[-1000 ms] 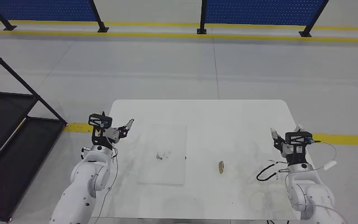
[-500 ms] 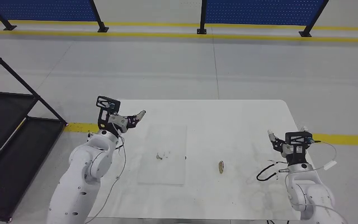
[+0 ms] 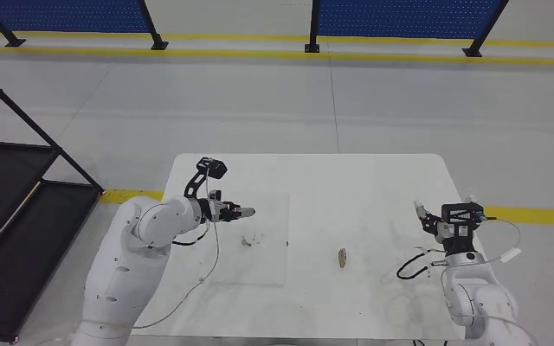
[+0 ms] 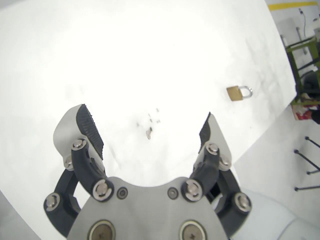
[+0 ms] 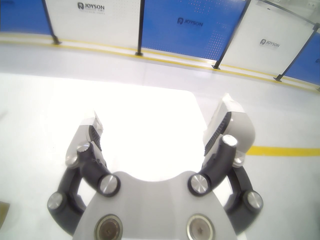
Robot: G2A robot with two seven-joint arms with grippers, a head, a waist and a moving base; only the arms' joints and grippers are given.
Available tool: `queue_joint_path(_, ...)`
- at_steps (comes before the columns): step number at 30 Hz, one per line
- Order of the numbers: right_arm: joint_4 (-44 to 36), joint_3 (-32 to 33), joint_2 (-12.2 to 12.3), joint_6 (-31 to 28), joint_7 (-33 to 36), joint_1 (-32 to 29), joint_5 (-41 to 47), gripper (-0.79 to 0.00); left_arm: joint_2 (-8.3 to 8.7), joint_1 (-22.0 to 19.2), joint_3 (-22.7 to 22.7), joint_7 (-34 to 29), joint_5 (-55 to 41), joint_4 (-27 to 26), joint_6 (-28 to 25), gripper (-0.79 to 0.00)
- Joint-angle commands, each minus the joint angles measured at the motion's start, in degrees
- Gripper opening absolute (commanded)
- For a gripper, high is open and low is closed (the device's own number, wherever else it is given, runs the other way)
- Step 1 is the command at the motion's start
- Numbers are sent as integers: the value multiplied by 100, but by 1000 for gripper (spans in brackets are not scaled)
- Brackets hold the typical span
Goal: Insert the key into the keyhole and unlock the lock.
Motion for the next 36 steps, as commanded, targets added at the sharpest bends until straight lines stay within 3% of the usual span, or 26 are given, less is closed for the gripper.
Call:
queue_joint_path(1, 0, 0, 0, 0, 0, 0, 0, 0, 10, -90, 86, -447, -142, 49, 143, 0)
queue_joint_path(12, 0, 0, 0, 0, 0, 0, 0, 0, 40, -4, 486, -1006, 47, 152, 1390, 0)
queue_joint_path(24, 0, 0, 0, 0, 0, 0, 0, 0, 82, 225, 731, -791, 290, 276, 1657, 0)
queue_joint_path(25, 0, 0, 0, 0, 0, 0, 0, 0, 85, 225, 747, -768, 301, 291, 1657, -86)
queue_joint_path(27, 0, 0, 0, 0, 0, 0, 0, 0, 92, 218, 779, -707, 339, 314, 1625, -123)
queue_joint_path(30, 0, 0, 0, 0, 0, 0, 0, 0, 96, 222, 820, -623, 327, 362, 1638, -363)
queue_joint_path(36, 0, 0, 0, 0, 0, 0, 0, 0, 105, 182, 905, -502, 291, 449, 1633, -428)
